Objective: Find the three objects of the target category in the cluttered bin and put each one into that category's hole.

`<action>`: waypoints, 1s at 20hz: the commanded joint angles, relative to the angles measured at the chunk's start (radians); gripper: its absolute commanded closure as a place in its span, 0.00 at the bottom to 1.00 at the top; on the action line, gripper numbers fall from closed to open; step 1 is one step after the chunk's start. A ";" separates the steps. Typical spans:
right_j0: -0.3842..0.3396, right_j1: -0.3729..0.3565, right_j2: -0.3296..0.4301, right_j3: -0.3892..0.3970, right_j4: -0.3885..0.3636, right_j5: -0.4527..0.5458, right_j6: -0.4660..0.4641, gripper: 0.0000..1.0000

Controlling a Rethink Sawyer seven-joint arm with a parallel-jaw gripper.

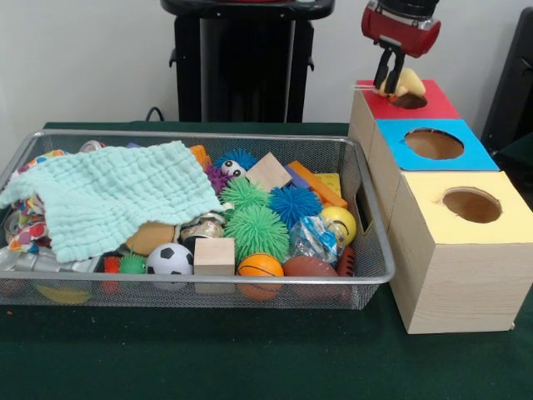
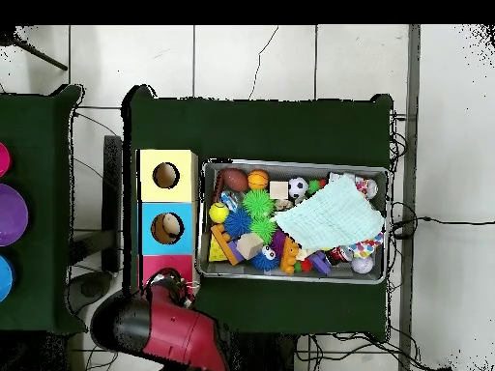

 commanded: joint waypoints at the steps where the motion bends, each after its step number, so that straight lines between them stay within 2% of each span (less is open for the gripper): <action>1: -0.058 0.085 0.171 0.074 0.103 -0.175 0.301 1.00; 5: -0.052 0.086 0.189 0.084 0.128 -0.186 0.309 1.00; 7: -0.032 0.081 0.172 0.078 0.140 -0.165 0.310 1.00; 11: -0.050 0.058 0.208 0.098 0.171 -0.165 0.302 1.00; 20: 0.008 0.050 0.148 0.070 0.211 -0.074 0.301 1.00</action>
